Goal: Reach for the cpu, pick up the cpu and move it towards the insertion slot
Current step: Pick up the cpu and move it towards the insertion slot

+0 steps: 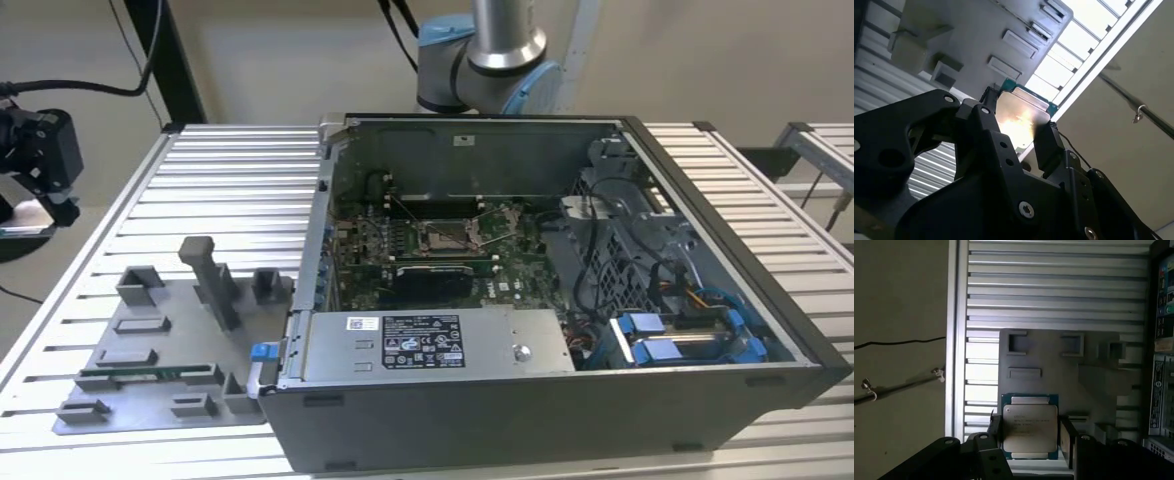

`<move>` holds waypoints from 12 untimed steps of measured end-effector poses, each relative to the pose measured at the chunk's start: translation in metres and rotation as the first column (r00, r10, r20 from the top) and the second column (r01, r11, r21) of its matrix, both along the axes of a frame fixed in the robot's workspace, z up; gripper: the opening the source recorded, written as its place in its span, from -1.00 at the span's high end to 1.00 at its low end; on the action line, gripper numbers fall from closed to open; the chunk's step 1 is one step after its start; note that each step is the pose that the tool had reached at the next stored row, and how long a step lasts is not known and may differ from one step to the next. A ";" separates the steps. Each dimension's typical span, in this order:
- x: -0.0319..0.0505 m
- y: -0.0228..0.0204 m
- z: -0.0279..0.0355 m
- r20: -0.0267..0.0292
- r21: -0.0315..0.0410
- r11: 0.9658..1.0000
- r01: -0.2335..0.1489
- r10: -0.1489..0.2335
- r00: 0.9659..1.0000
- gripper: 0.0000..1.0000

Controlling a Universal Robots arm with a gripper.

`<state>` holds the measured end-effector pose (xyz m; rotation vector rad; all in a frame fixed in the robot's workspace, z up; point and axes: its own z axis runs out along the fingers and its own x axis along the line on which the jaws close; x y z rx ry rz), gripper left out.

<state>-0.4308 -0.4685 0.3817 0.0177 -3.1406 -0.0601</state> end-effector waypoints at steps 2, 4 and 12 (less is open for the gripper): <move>0.0000 0.0000 0.0043 0.000 0.000 1.000 0.000 0.000 1.000 1.00; 0.0000 0.0000 0.0085 0.000 0.000 1.000 0.000 0.000 1.000 1.00; 0.0000 0.0000 0.0266 0.000 0.000 1.000 0.000 0.000 1.000 1.00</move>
